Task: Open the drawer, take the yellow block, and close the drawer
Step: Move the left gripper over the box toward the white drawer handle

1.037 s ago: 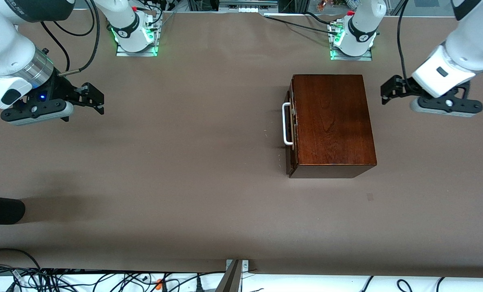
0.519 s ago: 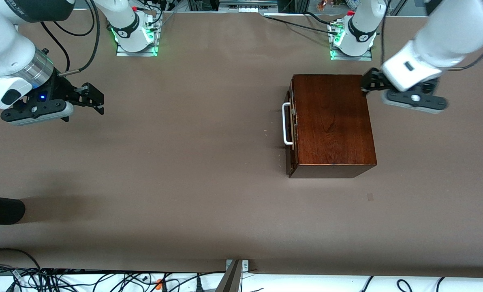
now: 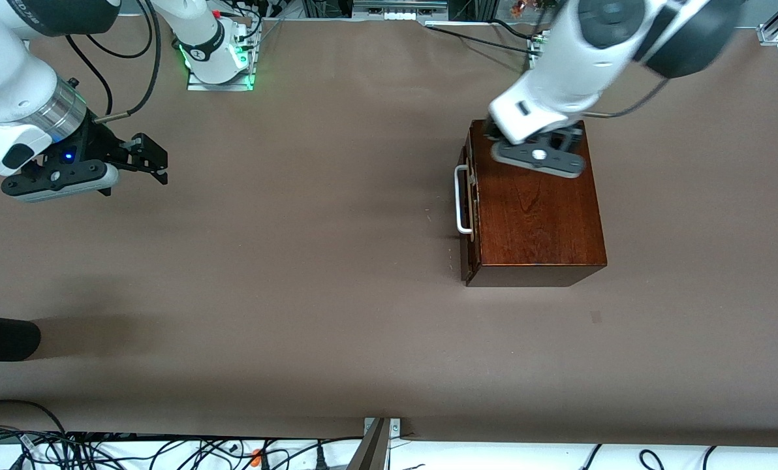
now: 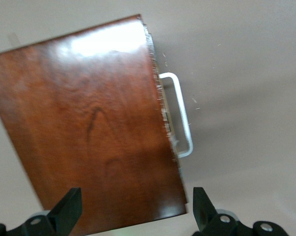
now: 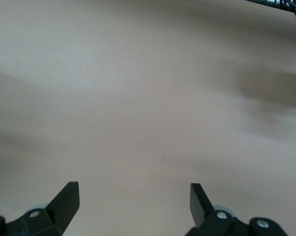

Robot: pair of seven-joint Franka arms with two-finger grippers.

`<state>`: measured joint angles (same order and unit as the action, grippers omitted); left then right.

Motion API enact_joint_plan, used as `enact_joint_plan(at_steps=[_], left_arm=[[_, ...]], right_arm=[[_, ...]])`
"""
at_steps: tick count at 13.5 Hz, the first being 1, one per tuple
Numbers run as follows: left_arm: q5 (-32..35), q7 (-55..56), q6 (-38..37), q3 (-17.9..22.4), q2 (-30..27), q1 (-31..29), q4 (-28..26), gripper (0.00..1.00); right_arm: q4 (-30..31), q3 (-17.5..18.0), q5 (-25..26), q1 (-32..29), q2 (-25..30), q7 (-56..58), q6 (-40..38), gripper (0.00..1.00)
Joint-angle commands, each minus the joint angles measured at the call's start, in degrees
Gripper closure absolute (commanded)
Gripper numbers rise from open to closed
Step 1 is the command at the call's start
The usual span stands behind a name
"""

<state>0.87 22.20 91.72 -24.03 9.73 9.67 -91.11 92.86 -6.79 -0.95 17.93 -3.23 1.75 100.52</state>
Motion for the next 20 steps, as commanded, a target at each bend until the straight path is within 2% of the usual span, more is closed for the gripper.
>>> enact_joint_plan(at_steps=[1, 5, 7, 9, 13, 20], left_arm=[[4.47, 7.57, 2.67, 0.04, 4.67, 5.25, 1.81, 0.00], [7.13, 13.74, 8.81, 0.12, 10.47, 8.17, 1.81, 0.00], [7.22, 13.84, 11.37, 0.12, 12.32, 8.78, 1.72, 0.00], [10.36, 14.01, 14.18, 0.12, 14.61, 9.57, 1.72, 0.00], [17.31, 21.65, 14.81, 0.30, 18.30, 14.13, 1.63, 0.00], [22.24, 22.18, 15.33, 0.48, 19.10, 13.88, -1.88, 0.00]], right_arm=[[-0.22, 0.20, -0.72, -0.27, 0.16, -0.52, -0.68, 0.00], [-0.22, 0.11, -0.72, -0.27, 0.16, -0.52, -0.68, 0.00], [-0.22, 0.11, -0.72, -0.27, 0.16, -0.52, -0.68, 0.00], [-0.22, 0.11, -0.72, -0.27, 0.16, -0.52, -0.68, 0.00], [-0.22, 0.11, -0.72, -0.27, 0.16, -0.52, -0.68, 0.00], [-0.22, 0.11, -0.72, -0.27, 0.16, -0.52, -0.68, 0.00]])
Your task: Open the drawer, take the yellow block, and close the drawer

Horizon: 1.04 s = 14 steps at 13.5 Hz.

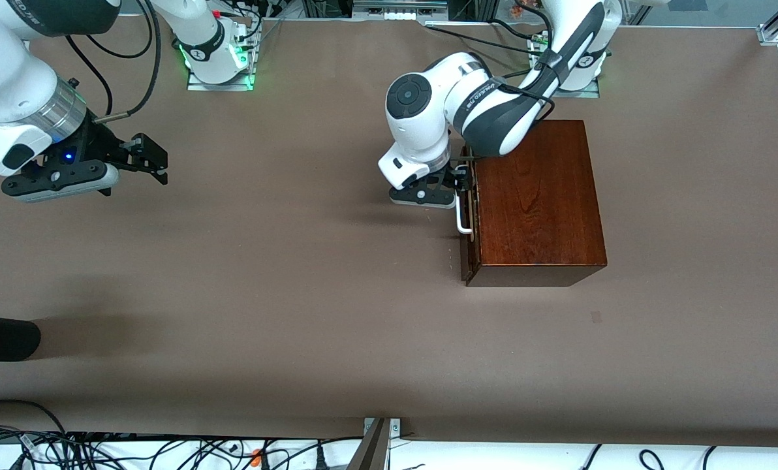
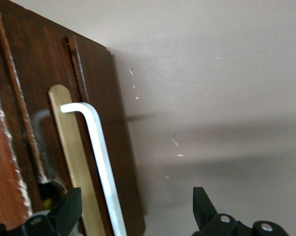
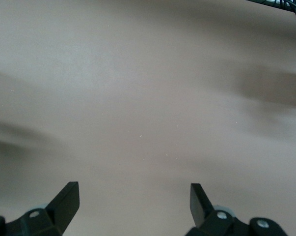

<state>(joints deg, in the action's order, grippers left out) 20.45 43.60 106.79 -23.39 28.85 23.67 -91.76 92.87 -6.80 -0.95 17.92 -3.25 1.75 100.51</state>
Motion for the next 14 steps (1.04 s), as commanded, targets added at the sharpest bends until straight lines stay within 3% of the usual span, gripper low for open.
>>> enact_joint_plan(at_steps=[1, 14], left_arm=[[2.76, 0.96, 0.96, -0.16, -0.02, -0.11, -2.27, 0.00], [2.84, 3.42, 2.81, 0.10, 2.44, 0.24, -4.04, 0.00]], right_arm=[[-0.24, 0.12, -0.72, -0.26, 0.17, -0.52, -0.66, 0.00], [-0.24, 0.12, -0.72, -0.26, 0.17, -0.52, -0.66, 0.00]])
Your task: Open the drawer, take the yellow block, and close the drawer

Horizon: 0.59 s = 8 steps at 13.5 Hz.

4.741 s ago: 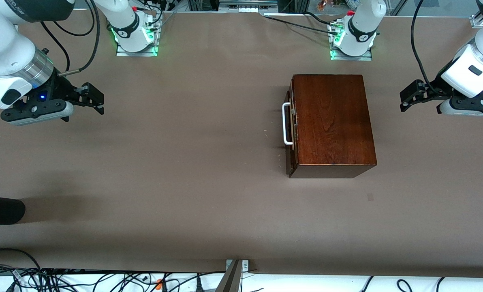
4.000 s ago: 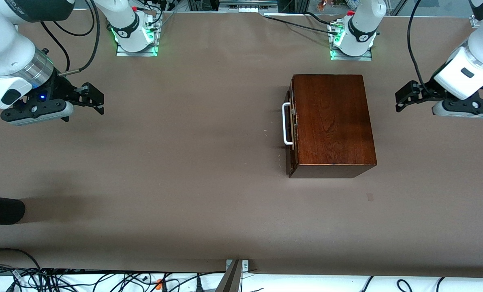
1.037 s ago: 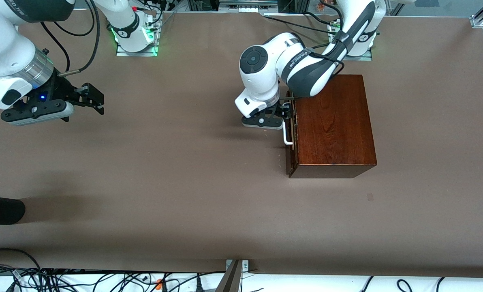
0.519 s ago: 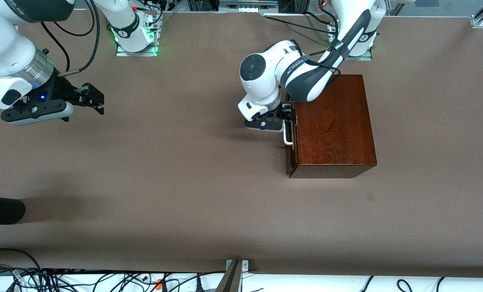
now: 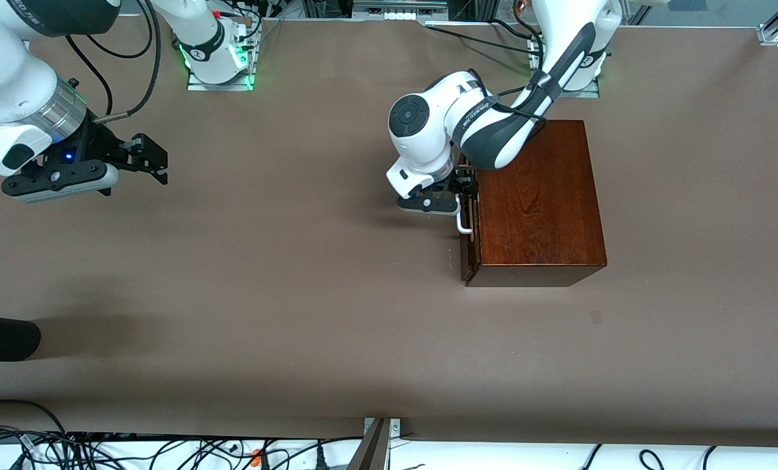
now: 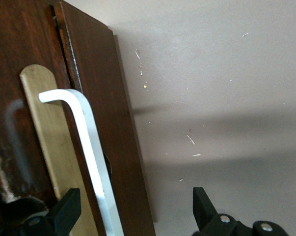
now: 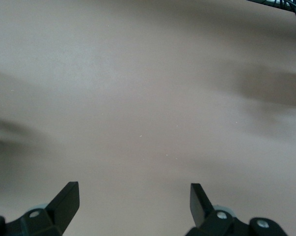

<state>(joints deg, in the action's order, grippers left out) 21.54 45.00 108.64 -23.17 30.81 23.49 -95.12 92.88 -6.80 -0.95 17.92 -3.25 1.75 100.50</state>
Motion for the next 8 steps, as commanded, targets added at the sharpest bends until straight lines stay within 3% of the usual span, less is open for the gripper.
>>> enact_joint_plan(at_steps=[1, 8], left_arm=[[1.84, 2.98, 0.96, -0.12, 0.66, 0.59, -0.68, 0.00], [1.75, 5.18, 3.06, -0.21, 1.89, 2.61, -0.07, 0.00]], right_arm=[[-0.24, 0.12, -0.72, -0.26, 0.18, -0.52, -0.66, 0.00], [-0.24, 0.12, -0.72, -0.26, 0.18, -0.52, -0.75, 0.00]])
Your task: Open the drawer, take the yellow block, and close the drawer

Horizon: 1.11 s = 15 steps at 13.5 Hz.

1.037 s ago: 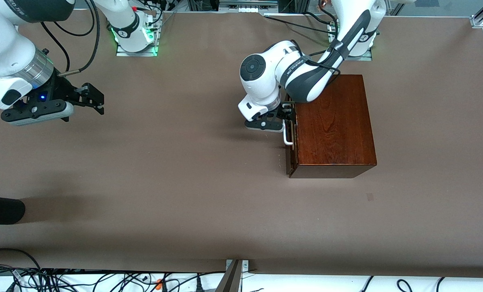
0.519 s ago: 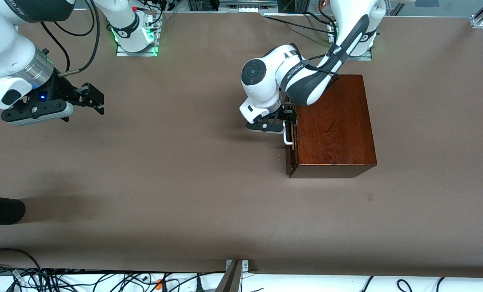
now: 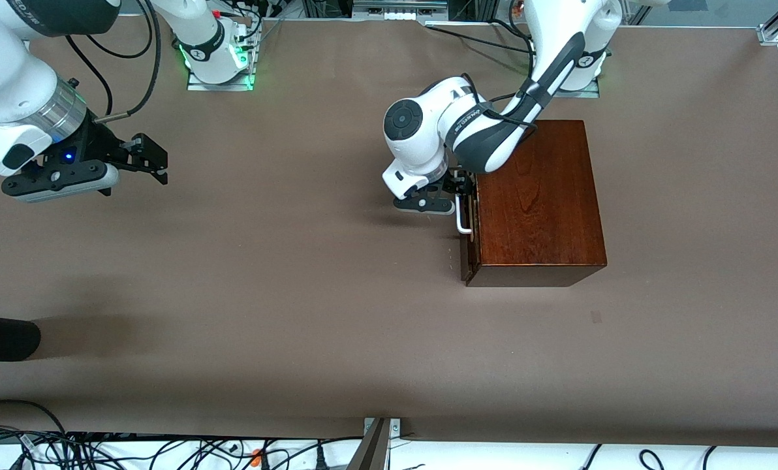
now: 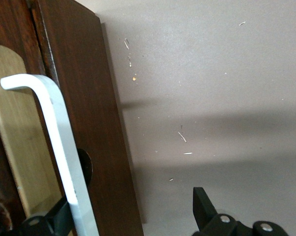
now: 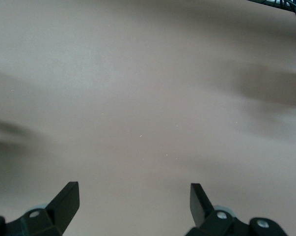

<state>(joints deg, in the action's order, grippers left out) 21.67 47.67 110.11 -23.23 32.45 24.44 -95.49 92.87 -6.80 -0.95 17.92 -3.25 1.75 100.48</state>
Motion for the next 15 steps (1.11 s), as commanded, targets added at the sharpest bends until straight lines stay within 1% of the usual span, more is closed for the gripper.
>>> enact_joint_plan(at_steps=[1, 6, 11, 15], left_arm=[[1.62, 3.30, 2.12, -0.14, 0.42, 2.45, 0.48, 0.00], [0.92, 4.01, 6.07, -0.41, 1.30, 3.86, 1.10, 0.00], [0.65, 5.06, 6.34, -0.50, 3.23, 5.53, 3.91, 0.00], [0.65, 6.38, 6.34, -0.50, 5.16, 6.76, 7.51, 0.00]], right_arm=[[-0.24, 0.12, -0.81, -0.26, 0.17, -0.52, -0.73, 0.00], [-0.24, 0.12, -0.81, -0.34, 0.17, -0.52, -0.73, 0.00], [-0.24, 0.03, -0.72, -0.34, 0.17, -0.52, -0.73, 0.00], [-0.24, 0.03, -0.72, -0.34, 0.17, -0.52, -0.64, 0.00]])
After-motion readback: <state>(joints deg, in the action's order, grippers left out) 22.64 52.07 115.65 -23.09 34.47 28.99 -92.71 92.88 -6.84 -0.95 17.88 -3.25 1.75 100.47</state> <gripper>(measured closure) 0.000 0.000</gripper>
